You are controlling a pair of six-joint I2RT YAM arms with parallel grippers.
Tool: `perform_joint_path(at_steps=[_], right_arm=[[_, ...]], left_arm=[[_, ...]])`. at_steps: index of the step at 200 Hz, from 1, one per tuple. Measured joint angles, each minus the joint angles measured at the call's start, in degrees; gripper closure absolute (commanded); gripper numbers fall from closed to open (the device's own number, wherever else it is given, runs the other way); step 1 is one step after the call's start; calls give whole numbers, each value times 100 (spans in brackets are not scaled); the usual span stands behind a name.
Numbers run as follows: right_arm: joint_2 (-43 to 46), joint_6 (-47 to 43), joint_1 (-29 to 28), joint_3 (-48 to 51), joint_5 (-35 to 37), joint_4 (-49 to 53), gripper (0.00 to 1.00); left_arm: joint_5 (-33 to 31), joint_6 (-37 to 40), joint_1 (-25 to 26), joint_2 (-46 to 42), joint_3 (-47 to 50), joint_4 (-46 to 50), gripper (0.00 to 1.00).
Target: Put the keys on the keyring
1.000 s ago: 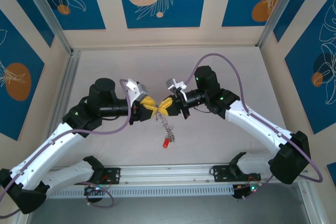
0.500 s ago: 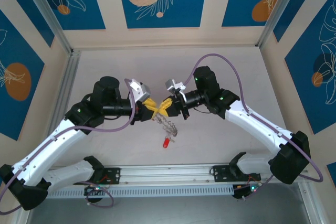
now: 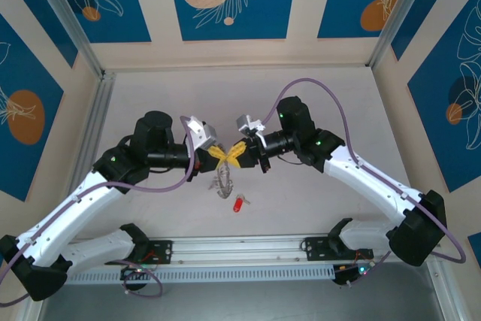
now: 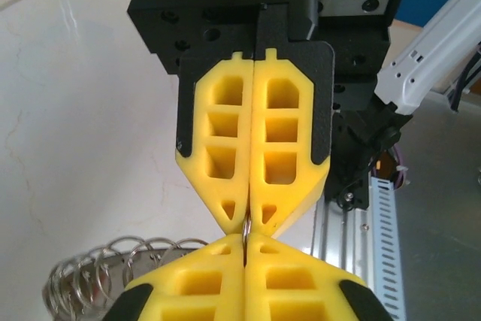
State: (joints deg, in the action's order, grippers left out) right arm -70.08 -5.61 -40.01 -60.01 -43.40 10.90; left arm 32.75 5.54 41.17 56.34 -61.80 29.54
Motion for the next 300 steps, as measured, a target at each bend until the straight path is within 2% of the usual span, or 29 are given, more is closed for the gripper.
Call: perform_joint_path(at_steps=[38, 67, 127, 211, 262, 300], right_arm=[[55, -44, -55, 0, 157, 17, 100], [68, -48, -90, 2, 146, -90, 84], [129, 103, -48, 57, 127, -240, 68], [457, 601, 37, 378, -105, -715, 69], [514, 1272, 330, 726, -372, -1266, 68], [514, 1467, 321, 754, -614, -1456, 68]], left_arm=[[15, -7, 0, -55, 7, -33, 100], [24, -70, 0, -166, 79, -166, 100], [173, -199, 0, -223, 192, -455, 100], [155, -459, 11, -614, 925, -1276, 100], [151, -535, 11, -782, 1062, -1700, 100], [153, -629, 11, -824, 1167, -2068, 100]])
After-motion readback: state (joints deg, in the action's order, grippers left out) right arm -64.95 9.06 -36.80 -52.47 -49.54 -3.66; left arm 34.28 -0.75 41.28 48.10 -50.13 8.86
